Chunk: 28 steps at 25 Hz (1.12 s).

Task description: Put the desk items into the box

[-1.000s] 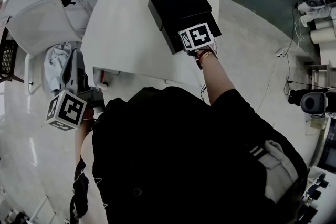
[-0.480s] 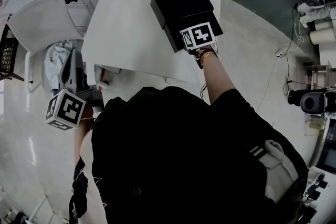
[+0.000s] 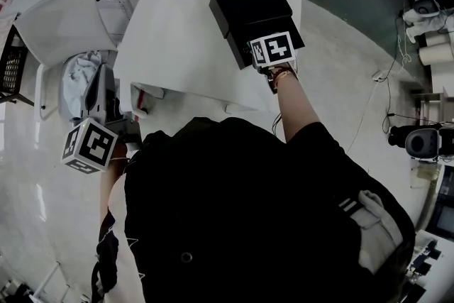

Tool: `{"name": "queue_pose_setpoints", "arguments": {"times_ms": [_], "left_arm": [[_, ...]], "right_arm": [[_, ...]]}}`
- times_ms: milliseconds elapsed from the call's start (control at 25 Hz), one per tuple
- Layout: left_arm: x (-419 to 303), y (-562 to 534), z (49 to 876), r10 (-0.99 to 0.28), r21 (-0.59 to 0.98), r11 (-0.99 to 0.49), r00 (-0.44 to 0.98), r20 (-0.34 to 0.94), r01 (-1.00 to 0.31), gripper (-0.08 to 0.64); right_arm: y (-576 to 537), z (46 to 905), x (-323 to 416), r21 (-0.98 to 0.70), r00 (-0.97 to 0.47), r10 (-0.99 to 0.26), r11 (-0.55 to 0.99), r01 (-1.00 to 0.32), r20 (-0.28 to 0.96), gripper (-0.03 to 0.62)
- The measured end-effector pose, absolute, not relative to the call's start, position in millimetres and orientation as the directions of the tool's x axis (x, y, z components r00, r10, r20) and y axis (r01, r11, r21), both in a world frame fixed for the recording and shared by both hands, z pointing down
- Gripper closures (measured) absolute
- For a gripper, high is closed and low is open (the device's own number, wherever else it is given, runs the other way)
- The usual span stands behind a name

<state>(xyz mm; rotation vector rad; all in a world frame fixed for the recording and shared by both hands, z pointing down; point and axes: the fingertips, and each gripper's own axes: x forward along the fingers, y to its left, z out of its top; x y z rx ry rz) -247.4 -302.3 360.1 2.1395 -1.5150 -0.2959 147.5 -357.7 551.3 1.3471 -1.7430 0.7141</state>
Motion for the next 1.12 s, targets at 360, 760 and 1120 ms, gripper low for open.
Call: {"name": "queue_pose_setpoints", "arguments": {"times_ms": [360,760,1120], "left_arm": [[-256,-297,354,-0.924,0.500,-0.278,0.370,0.094,-0.820,0.549],[-264,-291,347,-0.916,0.489,-0.308,0.394,0.080,-0.816,0.549],[-263,-292,349,-0.894,0.480,-0.355,0.442,0.078,-0.802,0.549]], "right_arm": [[-349,550,139,0.018,-0.118,-0.531,0.244,-0.970,0.839,0.548],[-336,546,139,-0.029,-0.121,-0.566,0.169,-0.985,0.816,0.546],[-322,541,128,-0.146,-0.170,-0.609,0.090,-0.985,0.774,0.546]]}}
